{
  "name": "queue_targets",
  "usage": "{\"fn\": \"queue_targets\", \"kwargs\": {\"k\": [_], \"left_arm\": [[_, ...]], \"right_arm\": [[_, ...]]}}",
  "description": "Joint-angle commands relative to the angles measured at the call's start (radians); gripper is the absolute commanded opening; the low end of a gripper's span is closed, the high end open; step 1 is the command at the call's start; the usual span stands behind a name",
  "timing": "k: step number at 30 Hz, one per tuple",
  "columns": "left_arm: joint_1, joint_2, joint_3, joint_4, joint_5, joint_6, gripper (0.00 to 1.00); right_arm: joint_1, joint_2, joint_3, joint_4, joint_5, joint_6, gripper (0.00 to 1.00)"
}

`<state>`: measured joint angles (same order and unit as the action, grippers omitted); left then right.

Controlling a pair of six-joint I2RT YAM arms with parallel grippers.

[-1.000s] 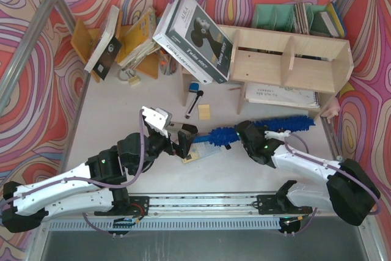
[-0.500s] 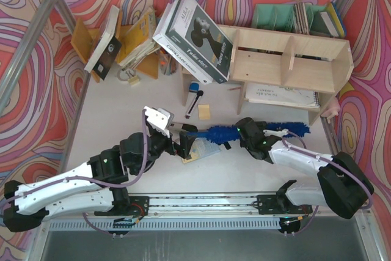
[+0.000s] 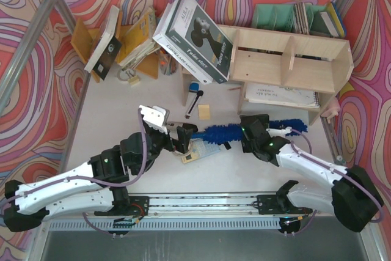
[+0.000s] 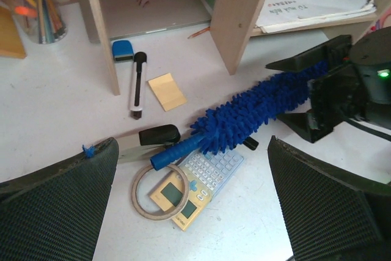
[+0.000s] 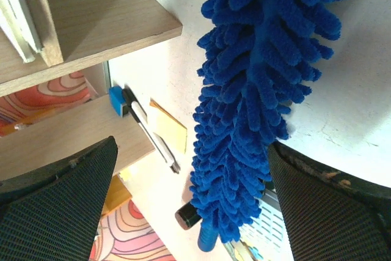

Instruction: Dust the bookshelf with a duster

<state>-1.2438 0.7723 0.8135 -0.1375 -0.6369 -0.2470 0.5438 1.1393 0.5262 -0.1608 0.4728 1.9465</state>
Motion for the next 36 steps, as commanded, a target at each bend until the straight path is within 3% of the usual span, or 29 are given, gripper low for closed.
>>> {"fn": "queue_targets", "kwargs": {"k": [1, 4, 9, 12, 17, 21, 26, 30, 36], "left_arm": [[0.002, 0.005, -0.001, -0.007, -0.088, -0.049, 0.98], [0.002, 0.011, -0.005, 0.003, -0.126, -0.060, 0.99], [0.010, 0.067, 0.012, -0.009, -0.232, -0.075, 0.98], [0.052, 0.106, 0.039, -0.044, -0.257, -0.115, 0.98], [0.207, 0.183, 0.083, -0.142, -0.262, -0.208, 0.99], [0.342, 0.241, 0.040, -0.046, -0.280, -0.168, 0.98], [0.499, 0.323, -0.039, 0.114, -0.260, -0.079, 0.98], [0.577, 0.400, -0.117, 0.291, -0.367, 0.025, 0.98], [0.707, 0.524, -0.202, 0.483, -0.401, 0.123, 0.98]], "right_arm": [[-0.002, -0.066, 0.069, -0.193, 0.015, -0.088, 0.99], [-0.003, -0.111, 0.090, -0.300, 0.029, -0.136, 0.99], [-0.002, -0.207, 0.057, -0.297, 0.078, -0.351, 0.99], [-0.002, -0.261, 0.041, -0.213, 0.130, -0.610, 0.99], [-0.002, -0.276, 0.035, 0.019, 0.182, -1.260, 0.99], [-0.002, -0.259, -0.029, 0.180, 0.224, -1.574, 0.99], [-0.027, -0.229, -0.120, 0.366, 0.233, -1.690, 0.99], [-0.095, -0.135, -0.137, 0.470, 0.193, -1.708, 0.99], [-0.167, 0.009, -0.153, 0.653, 0.170, -1.765, 0.99]]}}
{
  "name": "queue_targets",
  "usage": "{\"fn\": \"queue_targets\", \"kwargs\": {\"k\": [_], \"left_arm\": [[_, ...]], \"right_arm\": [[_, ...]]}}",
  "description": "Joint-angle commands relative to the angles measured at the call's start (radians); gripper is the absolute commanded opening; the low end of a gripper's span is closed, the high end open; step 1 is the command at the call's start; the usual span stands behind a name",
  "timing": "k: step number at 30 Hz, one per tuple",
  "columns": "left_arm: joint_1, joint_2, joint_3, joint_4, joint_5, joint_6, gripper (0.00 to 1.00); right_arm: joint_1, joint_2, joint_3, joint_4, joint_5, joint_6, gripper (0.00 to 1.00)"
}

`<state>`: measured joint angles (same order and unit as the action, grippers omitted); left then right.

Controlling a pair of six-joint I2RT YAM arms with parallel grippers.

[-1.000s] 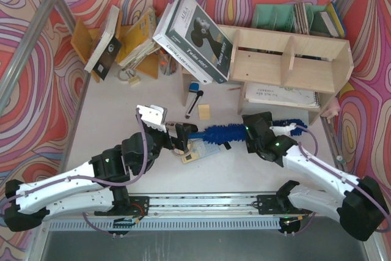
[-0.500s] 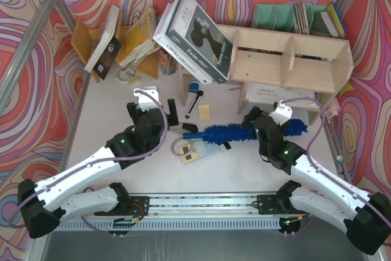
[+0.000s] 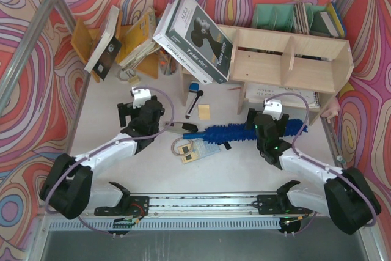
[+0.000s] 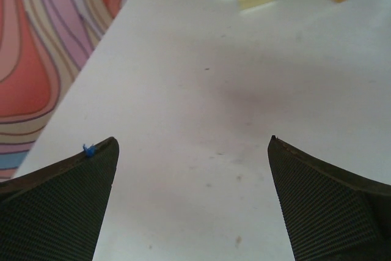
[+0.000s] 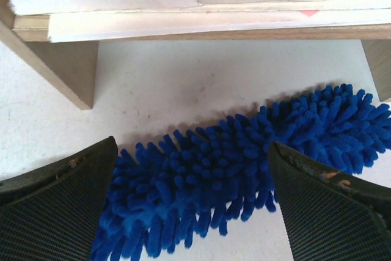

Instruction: Dust the bookshelf with a duster

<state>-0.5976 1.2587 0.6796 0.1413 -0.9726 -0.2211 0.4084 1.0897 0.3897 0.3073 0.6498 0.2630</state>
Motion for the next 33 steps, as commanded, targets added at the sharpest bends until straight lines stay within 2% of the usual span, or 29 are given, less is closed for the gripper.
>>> {"fn": "queue_targets", "kwargs": {"k": [1, 6, 11, 19, 25, 28, 33], "left_arm": [[0.082, 0.044, -0.098, 0.247, -0.055, 0.125, 0.98], [0.157, 0.031, -0.186, 0.418, 0.011, 0.197, 0.98], [0.205, 0.123, -0.259, 0.615, 0.098, 0.266, 0.99], [0.245, 0.216, -0.313, 0.807, 0.205, 0.366, 0.98], [0.298, 0.275, -0.377, 0.996, 0.294, 0.372, 0.98], [0.331, 0.257, -0.368, 0.949, 0.317, 0.328, 0.98], [0.429, 0.231, -0.356, 0.856, 0.468, 0.239, 0.98]], "right_arm": [[-0.043, 0.074, -0.019, 0.206, -0.002, -0.089, 0.99], [-0.098, 0.156, -0.051, 0.329, -0.024, -0.099, 0.99], [-0.122, 0.227, -0.084, 0.450, -0.003, -0.116, 0.99], [-0.140, 0.279, -0.134, 0.650, -0.063, -0.177, 0.99], [-0.166, 0.275, -0.158, 0.710, -0.107, -0.195, 0.99], [-0.186, 0.303, -0.160, 0.766, -0.128, -0.215, 0.99], [-0.204, 0.399, -0.146, 0.917, -0.166, -0.310, 0.99]]}}
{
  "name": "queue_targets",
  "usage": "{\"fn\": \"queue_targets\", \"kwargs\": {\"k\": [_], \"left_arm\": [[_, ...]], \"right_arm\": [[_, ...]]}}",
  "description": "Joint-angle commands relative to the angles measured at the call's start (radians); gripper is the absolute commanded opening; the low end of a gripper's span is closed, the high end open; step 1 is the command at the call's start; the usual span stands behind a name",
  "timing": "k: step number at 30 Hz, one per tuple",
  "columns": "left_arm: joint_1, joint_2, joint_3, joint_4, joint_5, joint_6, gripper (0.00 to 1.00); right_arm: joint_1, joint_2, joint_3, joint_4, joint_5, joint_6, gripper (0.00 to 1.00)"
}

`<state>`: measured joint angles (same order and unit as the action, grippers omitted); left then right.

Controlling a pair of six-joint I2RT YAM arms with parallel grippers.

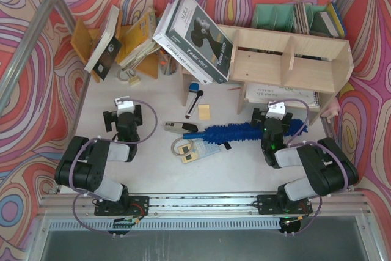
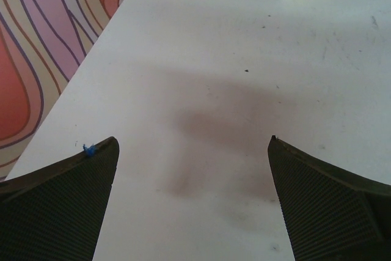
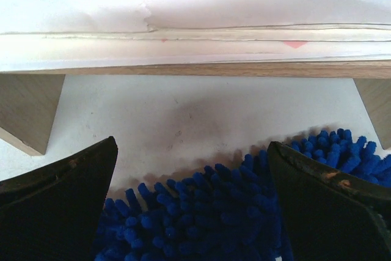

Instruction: Dust the bookshelf with a duster

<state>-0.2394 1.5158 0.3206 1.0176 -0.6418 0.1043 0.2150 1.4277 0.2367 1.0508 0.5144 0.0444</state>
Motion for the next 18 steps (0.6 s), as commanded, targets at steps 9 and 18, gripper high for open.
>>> {"fn": "queue_targets", "kwargs": {"k": [9, 18], "left_arm": [[0.152, 0.027, 0.026, -0.057, 0.277, -0.137, 0.98], [0.153, 0.018, 0.040, -0.092, 0.220, -0.173, 0.98]], "right_arm": [[-0.096, 0.124, -0.017, 0.289, -0.224, -0.068, 0.99], [-0.130, 0.267, 0.010, 0.395, -0.309, -0.067, 0.99]]}}
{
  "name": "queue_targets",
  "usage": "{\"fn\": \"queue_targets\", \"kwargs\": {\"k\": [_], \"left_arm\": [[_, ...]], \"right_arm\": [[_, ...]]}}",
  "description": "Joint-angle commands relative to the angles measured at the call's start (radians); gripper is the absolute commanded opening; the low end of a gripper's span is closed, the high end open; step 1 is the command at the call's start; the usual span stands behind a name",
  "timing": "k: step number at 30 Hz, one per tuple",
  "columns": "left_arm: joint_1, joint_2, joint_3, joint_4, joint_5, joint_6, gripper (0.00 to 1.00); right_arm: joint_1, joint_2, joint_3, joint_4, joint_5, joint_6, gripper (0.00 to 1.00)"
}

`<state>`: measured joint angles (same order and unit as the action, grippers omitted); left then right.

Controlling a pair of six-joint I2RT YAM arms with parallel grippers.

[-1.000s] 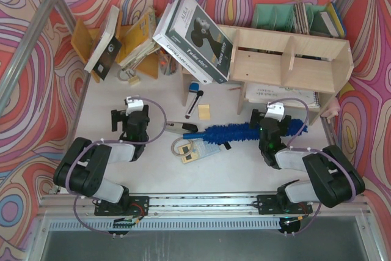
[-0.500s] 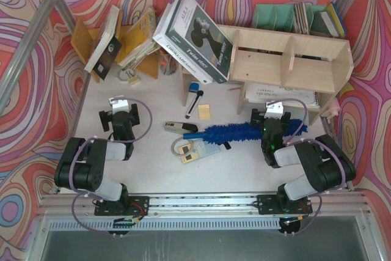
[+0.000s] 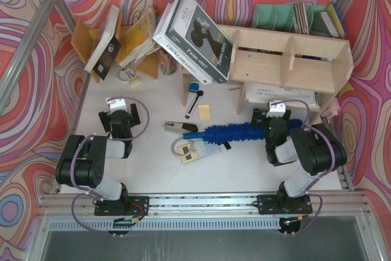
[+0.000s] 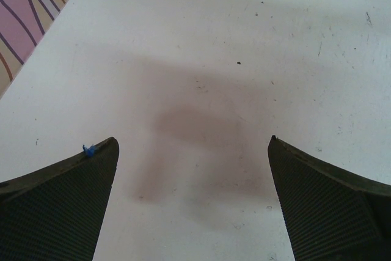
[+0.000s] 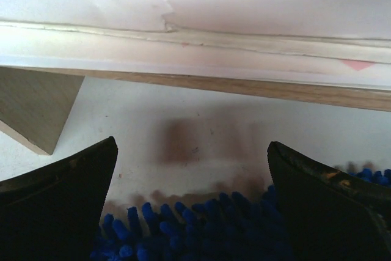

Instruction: Dust the bookshelf with a duster

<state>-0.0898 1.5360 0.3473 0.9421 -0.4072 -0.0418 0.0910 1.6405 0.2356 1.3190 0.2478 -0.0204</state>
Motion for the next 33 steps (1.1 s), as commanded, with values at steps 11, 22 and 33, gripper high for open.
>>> {"fn": "queue_targets", "kwargs": {"k": [11, 22, 33], "left_arm": [[0.003, 0.009, 0.009, 0.013, -0.018, -0.021, 0.98], [0.004, 0.008, 0.009, 0.009, -0.016, -0.022, 0.98], [0.003, 0.007, 0.010, 0.009, -0.016, -0.022, 0.98]], "right_arm": [[-0.014, 0.047, 0.086, -0.041, -0.053, 0.008, 0.99], [-0.014, 0.045, 0.085, -0.041, -0.053, 0.007, 0.99], [-0.013, 0.047, 0.087, -0.043, -0.054, 0.007, 0.99]]}}
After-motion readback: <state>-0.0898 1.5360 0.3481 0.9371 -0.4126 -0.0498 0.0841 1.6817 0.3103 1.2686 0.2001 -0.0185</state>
